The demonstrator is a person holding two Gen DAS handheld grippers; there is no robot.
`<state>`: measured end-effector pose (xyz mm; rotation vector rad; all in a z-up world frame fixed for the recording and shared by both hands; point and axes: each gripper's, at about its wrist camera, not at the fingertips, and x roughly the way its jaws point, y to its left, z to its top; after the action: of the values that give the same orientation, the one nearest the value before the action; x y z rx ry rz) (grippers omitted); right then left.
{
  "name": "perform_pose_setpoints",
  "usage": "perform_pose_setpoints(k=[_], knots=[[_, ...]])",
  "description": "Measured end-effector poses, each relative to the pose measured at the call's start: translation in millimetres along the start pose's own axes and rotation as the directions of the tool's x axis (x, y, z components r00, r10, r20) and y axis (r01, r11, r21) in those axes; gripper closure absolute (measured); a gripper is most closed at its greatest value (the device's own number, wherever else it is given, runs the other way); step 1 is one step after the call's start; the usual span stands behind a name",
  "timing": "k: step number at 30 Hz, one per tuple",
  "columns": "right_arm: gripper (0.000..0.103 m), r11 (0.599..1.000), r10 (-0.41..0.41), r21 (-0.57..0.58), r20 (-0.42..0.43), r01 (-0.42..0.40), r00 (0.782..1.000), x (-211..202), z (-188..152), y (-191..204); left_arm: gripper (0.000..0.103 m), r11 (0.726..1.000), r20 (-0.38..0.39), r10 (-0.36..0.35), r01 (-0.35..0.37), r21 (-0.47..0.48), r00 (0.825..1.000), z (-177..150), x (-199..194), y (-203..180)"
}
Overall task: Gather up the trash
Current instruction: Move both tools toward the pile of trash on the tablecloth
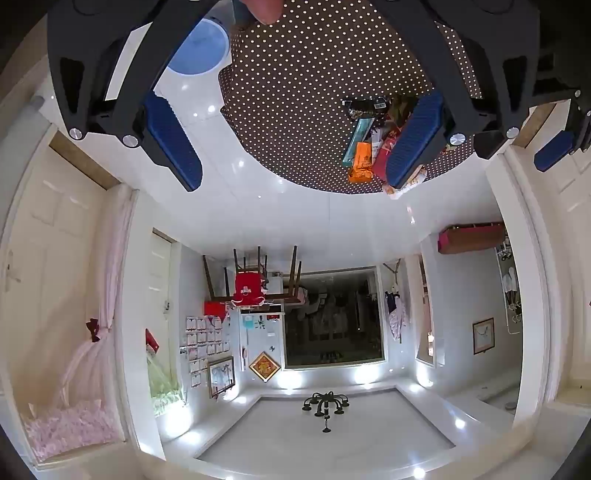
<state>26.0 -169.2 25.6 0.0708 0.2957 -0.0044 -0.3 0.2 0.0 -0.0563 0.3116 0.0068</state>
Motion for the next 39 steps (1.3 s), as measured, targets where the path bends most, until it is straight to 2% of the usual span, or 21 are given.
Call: perform_pose_setpoints(k=[14,20,26,39], knots=[[0.005,1.0,0.005,-0.001,-0.005,-0.005,1.0,1.5,-2.5,0.9,0.004,1.0,-0.008,-0.004,0.004,-0.003,1.0,-5.5,0.4,5.0],[0.005,1.0,0.009,-0.003,-0.007,-0.009,1.0,1.3,-11.0,-11.7,0.004,1.0,-0.017,-0.002,0.002,0.001,1.0,-3.9,4.2,-0.3],[0.005,1.0,0.005,-0.009,-0.012,-0.005,1.0,8.5,-6.5,0.0,0.004,1.0,-0.017,-0.003,0.003,-0.002,1.0,-3.5,3.6,-0.3],[0.005,1.0,0.007,-0.014,-0.013,-0.008,1.0,6.2,-3.7,-0.7,0.004,1.0,-0.022,-0.015,0.014,-0.014,1.0,-2.6,1.8,2.6]])
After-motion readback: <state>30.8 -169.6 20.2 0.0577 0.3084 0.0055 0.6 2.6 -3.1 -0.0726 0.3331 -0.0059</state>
